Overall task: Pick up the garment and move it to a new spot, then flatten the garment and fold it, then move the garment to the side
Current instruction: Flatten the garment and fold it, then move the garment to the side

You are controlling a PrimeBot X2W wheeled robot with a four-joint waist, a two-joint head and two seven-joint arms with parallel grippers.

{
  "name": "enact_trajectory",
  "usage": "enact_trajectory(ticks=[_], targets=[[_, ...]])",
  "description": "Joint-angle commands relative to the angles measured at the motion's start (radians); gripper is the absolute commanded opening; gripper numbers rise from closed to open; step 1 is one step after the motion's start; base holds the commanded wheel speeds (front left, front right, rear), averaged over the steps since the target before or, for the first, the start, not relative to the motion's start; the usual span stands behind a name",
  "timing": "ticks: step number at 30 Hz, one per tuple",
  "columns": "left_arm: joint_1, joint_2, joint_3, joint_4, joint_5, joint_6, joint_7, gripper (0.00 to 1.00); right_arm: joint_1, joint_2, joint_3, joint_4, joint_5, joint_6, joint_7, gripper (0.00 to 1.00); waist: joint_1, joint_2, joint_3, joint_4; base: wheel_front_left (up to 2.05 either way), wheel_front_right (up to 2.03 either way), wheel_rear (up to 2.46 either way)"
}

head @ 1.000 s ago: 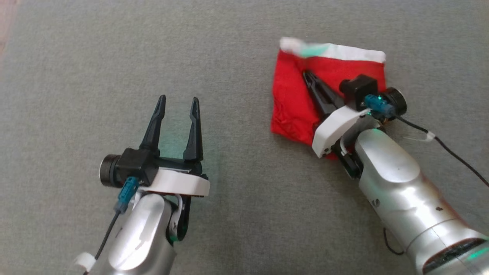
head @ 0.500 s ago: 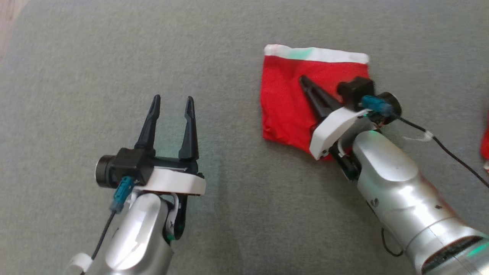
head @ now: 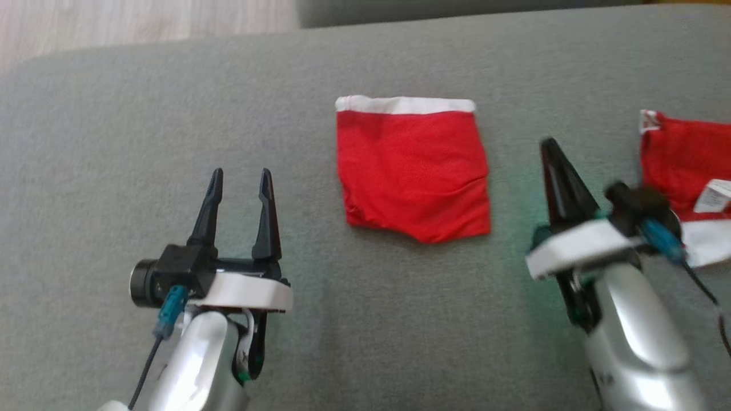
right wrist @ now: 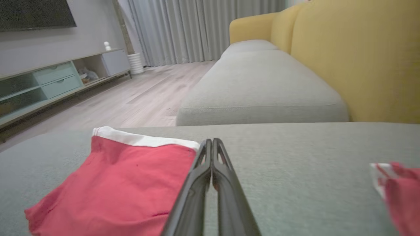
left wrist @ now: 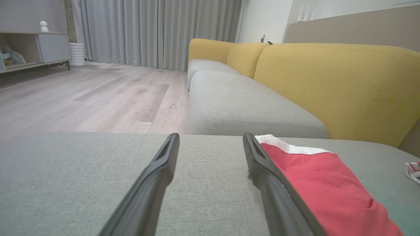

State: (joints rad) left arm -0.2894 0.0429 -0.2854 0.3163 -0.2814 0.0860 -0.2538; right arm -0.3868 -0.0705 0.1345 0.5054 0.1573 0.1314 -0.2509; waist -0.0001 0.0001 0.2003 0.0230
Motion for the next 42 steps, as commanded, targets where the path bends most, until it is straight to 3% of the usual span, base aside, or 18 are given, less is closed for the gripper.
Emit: enact_trajectory(ticks=[1,7,8,9,10,20,30,42], targets=[[-0.007,0.007,0.037,-0.03,0.006,-0.006,-0.008,1.0,0.014,0.019,0.012,-0.072,-0.014,-0.001,-0.011,0.0,0.0001,-0.0001,-0.017,-0.018,0.0,0.0,0.0],[0.012,0.007,0.036,-0.033,0.008,-0.01,-0.008,1.0,0.198,0.02,-0.043,-0.23,-0.022,-0.001,-0.011,0.0,0.0001,-0.0001,-0.029,-0.033,0.0,0.0,0.0],[0.016,0.007,0.037,-0.033,0.01,-0.01,-0.008,1.0,0.214,0.02,-0.05,-0.247,-0.014,-0.001,-0.011,0.04,0.0001,-0.0001,-0.028,-0.035,0.0,0.0,0.0],[0.02,0.007,0.034,-0.033,0.012,-0.01,-0.008,1.0,0.226,0.02,-0.051,-0.259,-0.012,-0.001,-0.011,0.87,0.0001,-0.0001,-0.027,-0.037,0.0,0.0,0.0],[0.023,0.007,0.03,-0.033,0.012,-0.011,-0.008,1.0,0.234,0.02,-0.052,-0.268,-0.01,-0.001,-0.011,1.0,0.0001,-0.0001,-0.025,-0.038,0.0,0.0,0.0],[0.005,0.007,0.002,-0.031,0.006,-0.012,-0.008,1.0,0.198,0.02,-0.048,-0.243,-0.02,-0.001,-0.011,1.0,0.0001,-0.0001,-0.003,-0.008,0.0,0.0,0.0],[-0.019,0.007,-0.008,-0.035,-0.007,-0.005,-0.008,1.0,0.043,0.02,-0.009,-0.077,0.033,-0.001,0.096,1.0,0.0001,-0.0001,0.055,0.075,0.0,0.0,0.0],[-0.042,0.007,-0.04,-0.041,-0.014,0.014,-0.008,1.0,-0.098,0.02,-0.034,0.129,0.021,-0.001,0.223,1.0,0.0001,-0.0001,0.093,0.151,0.0,0.0,0.0]])
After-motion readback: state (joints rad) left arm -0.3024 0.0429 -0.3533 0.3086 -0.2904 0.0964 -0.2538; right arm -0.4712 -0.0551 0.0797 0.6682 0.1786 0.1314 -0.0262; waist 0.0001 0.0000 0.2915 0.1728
